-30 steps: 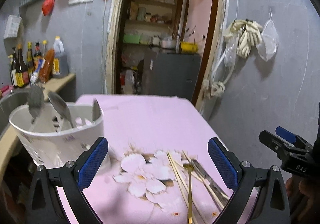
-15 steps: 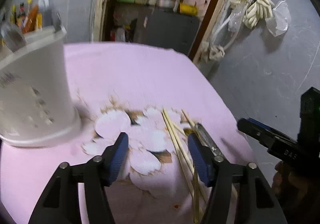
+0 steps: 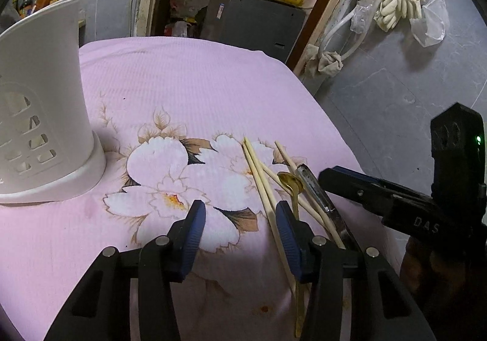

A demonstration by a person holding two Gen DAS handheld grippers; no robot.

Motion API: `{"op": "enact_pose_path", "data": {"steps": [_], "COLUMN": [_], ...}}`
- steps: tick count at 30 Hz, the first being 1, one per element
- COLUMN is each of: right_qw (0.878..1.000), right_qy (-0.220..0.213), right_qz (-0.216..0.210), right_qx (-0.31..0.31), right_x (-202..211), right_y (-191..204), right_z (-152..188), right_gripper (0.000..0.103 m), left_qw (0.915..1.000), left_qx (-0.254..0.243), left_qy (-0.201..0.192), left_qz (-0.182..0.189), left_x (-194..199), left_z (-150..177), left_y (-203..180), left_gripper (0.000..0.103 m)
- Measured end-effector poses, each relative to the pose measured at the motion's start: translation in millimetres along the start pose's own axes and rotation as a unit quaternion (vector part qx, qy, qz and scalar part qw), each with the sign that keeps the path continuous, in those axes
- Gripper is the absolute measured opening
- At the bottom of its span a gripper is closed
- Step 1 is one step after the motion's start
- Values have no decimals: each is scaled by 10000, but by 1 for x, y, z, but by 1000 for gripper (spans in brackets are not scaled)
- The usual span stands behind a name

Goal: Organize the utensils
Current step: 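Return both tools to the chopsticks and gold spoon on the cloth, then grasp a wooden chopstick with the left tool while the right tool grasps a thin metal utensil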

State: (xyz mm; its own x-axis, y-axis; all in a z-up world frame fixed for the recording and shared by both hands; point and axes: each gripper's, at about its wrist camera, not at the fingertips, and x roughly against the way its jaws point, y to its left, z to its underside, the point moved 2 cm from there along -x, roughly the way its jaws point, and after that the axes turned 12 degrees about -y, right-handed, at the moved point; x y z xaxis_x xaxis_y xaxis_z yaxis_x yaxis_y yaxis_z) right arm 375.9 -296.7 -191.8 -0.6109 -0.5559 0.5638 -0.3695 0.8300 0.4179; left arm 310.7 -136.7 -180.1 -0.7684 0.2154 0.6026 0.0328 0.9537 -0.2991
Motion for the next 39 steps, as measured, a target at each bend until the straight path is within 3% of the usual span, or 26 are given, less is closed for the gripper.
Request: {"op": "enact_pose_path", "data": {"steps": [5,13,16,21,25,34,37,39], "right_qw": [9994,9992,9988,9980,9974,9954,9938,9923], "right_qy": [344,319,244,194,224,662,818,940], "right_qz": [24,150,259,393,453,577,659,703], "right_qx": [-2,-205,-340,-465,-506,-389,-355,-393], "right_x": [-15,-2,5,8,6,-11,-14,-17], "right_y": [3,-7,-16,-27,-28,-22,-20,-19], "right_z": [3,2,0,1,3,2,0,-2], "right_gripper": [14,13,13,14,14,14,15,15], "left_qw": [10000,9990,9985,9985,9963,9948,9924,9925], "left_qx": [10,-252,-414,-172,-578,-582,-833,-733], "left_qy": [21,253,314,496,633,820,901,975], "left_qz": [4,254,160,155,52,146,-7,42], "left_x": [-1,-9,-16,-29,-36,-41,-43,-45], "left_z": [0,0,0,-6,-9,-17,-17,-19], "left_y": [-1,-16,-21,-16,-28,-27,-29,-27], "left_gripper": [41,27,23,21,20,20,12,9]}}
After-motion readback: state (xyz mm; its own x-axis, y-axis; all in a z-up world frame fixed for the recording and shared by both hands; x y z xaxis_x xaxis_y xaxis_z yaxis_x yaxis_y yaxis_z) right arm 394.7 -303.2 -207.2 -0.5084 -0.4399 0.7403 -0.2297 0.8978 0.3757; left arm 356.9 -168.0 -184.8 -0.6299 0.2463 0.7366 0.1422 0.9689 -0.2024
